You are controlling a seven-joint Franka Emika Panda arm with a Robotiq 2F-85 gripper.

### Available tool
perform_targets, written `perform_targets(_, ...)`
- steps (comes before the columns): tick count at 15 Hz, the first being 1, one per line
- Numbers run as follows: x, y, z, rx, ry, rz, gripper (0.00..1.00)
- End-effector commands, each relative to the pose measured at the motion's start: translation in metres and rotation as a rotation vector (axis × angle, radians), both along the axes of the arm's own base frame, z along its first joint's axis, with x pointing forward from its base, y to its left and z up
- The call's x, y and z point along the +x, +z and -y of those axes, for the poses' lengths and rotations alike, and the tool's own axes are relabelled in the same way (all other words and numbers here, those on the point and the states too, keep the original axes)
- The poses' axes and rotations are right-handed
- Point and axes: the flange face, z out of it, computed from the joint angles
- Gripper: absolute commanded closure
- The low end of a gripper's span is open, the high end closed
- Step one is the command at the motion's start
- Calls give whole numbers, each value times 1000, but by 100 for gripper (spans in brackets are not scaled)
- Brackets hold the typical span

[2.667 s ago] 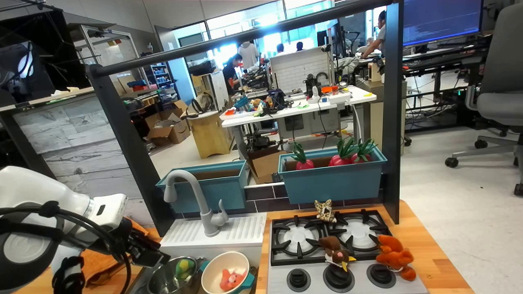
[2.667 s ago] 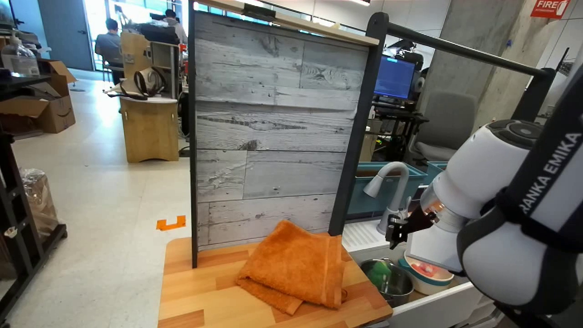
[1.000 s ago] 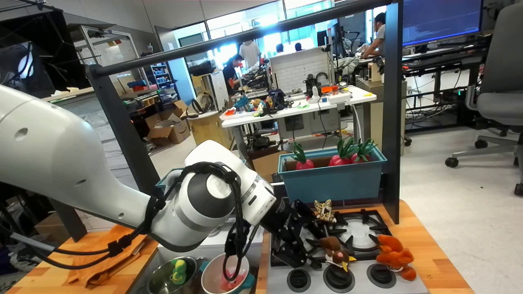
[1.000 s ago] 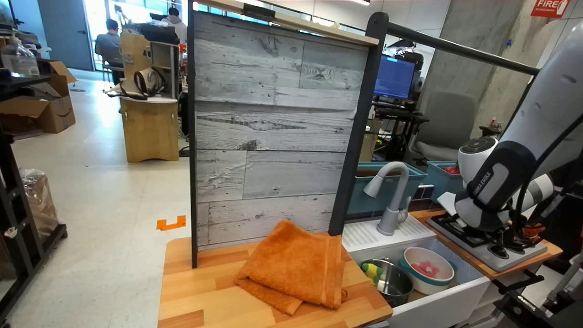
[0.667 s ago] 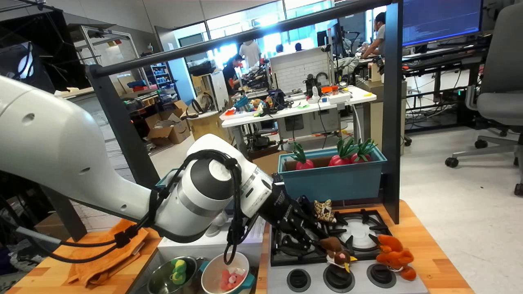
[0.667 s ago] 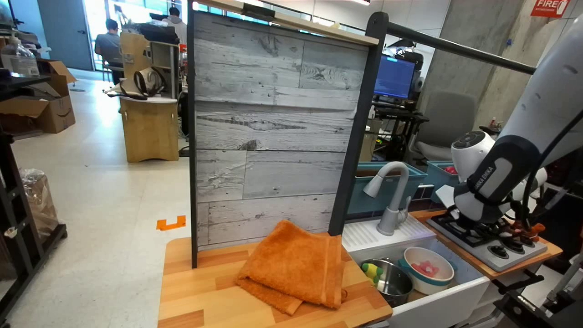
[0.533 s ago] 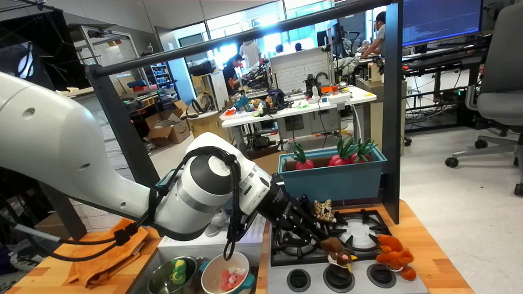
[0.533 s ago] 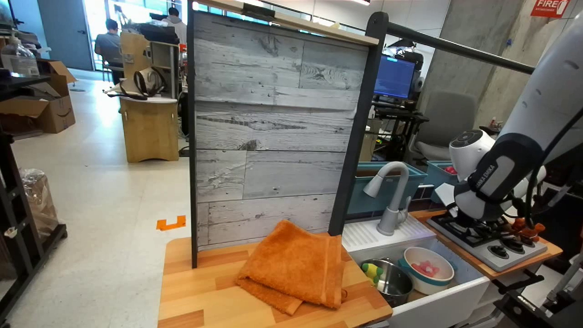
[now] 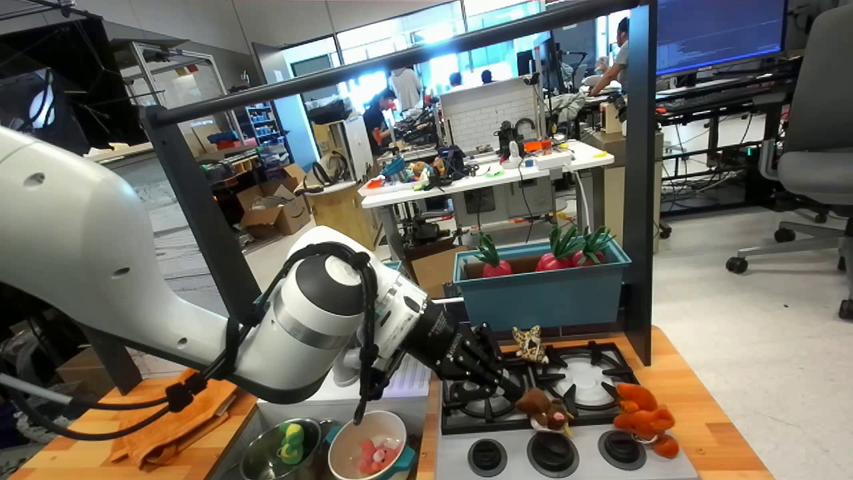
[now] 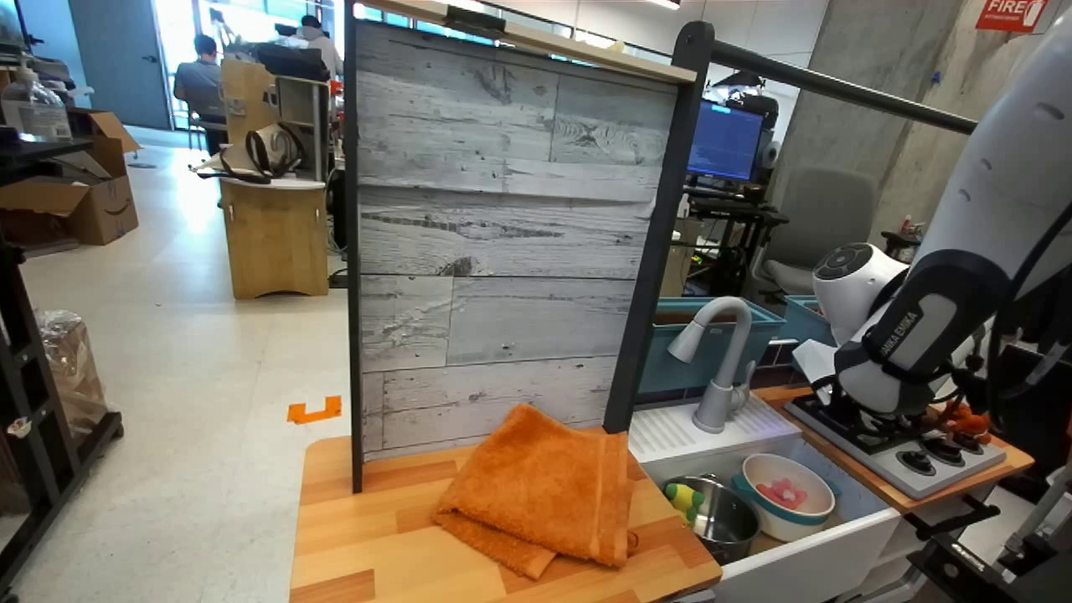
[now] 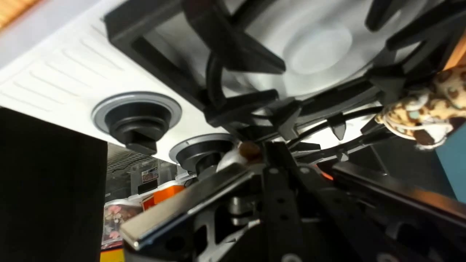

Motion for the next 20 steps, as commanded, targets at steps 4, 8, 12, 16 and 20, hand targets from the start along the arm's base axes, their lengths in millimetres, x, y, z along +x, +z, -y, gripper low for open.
perform_targets(4, -30, 10, -96, 58, 104, -59, 100)
perform_targets(8, -51, 39, -179, 124, 273, -22, 100)
perform_targets(12, -76, 74, -253, 141, 386, 5, 100)
perform_targets(16, -83, 85, -281, 172, 395, -34, 100)
perform_targets(20, -81, 82, -273, 161, 357, -42, 100)
